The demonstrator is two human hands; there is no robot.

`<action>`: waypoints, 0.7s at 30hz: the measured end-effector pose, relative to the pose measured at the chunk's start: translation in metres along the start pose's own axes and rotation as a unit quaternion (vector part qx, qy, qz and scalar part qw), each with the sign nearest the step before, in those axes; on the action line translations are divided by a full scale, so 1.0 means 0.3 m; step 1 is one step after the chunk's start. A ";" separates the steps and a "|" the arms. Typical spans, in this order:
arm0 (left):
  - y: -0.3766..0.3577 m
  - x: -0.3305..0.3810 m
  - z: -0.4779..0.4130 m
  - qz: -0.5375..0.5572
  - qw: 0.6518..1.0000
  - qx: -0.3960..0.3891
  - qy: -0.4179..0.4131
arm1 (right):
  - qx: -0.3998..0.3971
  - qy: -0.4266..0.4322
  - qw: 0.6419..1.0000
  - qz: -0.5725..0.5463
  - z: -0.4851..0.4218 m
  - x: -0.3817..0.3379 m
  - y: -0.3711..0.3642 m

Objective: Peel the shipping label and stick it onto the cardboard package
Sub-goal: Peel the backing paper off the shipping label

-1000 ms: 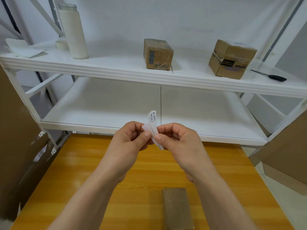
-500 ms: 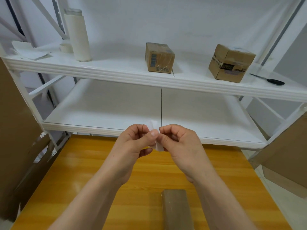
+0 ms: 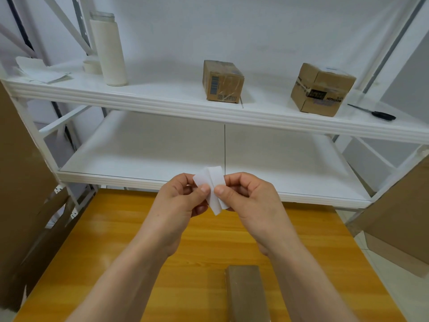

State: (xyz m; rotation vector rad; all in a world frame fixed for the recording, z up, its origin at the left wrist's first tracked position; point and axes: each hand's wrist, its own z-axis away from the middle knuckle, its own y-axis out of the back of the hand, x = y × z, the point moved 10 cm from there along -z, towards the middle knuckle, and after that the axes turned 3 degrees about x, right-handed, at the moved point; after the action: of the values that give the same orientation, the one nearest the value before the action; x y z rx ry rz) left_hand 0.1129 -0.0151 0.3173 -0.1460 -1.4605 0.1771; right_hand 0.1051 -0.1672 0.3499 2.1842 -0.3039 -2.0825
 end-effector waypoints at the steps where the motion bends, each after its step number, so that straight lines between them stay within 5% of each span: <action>1: 0.001 0.002 -0.001 0.000 1.000 -0.001 -0.002 | -0.002 -0.003 1.000 -0.003 -0.001 0.002 -0.002; 21: -0.008 -0.020 -0.010 -0.007 1.000 -0.008 0.014 | 0.003 -0.014 0.999 -0.029 -0.015 0.010 0.006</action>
State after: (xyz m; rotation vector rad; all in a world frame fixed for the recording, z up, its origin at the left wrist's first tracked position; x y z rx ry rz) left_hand 0.1154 -0.0187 0.3116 -0.1500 -1.4357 0.1512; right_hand 0.1096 -0.1700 0.3475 2.1955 -0.2513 -2.1460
